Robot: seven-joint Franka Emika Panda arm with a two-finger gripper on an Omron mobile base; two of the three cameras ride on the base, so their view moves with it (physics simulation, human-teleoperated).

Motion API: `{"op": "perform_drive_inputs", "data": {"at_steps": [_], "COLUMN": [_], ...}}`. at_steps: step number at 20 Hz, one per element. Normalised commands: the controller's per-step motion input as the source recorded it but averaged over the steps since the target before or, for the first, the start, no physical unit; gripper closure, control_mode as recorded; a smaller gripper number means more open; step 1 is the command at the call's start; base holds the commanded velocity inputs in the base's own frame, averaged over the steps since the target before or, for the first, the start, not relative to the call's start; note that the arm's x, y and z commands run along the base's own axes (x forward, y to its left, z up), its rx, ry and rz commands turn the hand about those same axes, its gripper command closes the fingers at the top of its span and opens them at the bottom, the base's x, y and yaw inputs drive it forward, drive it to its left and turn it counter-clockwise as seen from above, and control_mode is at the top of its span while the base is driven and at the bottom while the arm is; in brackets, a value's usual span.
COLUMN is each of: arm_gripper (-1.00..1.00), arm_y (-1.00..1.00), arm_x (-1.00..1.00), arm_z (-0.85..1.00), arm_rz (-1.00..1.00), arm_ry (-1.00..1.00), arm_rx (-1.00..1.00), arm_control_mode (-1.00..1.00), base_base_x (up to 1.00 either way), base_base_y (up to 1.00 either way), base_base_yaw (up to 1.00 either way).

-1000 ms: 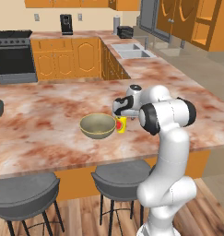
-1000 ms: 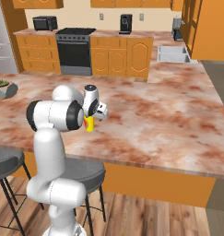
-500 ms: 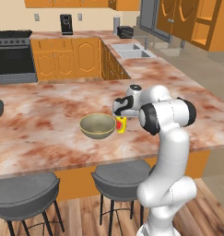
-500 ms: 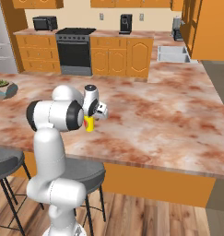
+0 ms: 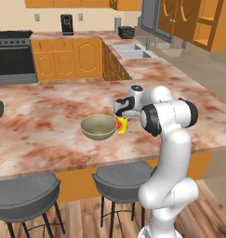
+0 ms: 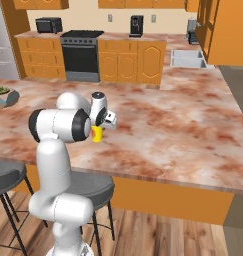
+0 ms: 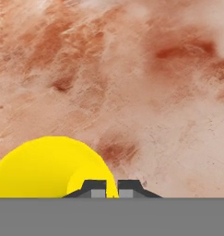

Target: Place the cup inside the bowl on the dining table and move the bowl to any counter.

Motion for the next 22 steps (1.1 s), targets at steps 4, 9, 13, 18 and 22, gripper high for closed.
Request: {"op": "perform_drive_inputs", "data": {"at_steps": [4,9,13,18,22], "arm_gripper": [1.00,1.00,1.00,1.00,1.00], "arm_y": [0.00,0.00,0.00,0.00,0.05], "arm_x": [0.00,0.00,0.00,0.00,0.00], "arm_z": [0.24,0.53,0.53,0.50,0.33], "arm_rz": [0.00,0.00,0.00,0.00,0.00], "arm_ry": [0.00,0.00,0.00,0.00,0.00], "arm_rx": [0.00,0.00,0.00,0.00,0.00], "arm_control_mode": [-1.00,-1.00,-1.00,-1.00,-1.00], "base_base_x": [0.00,0.00,0.00,0.00,0.00], "base_base_y": [0.00,0.00,0.00,0.00,0.00], "base_base_yaw": [0.00,0.00,0.00,0.00,0.00]}}
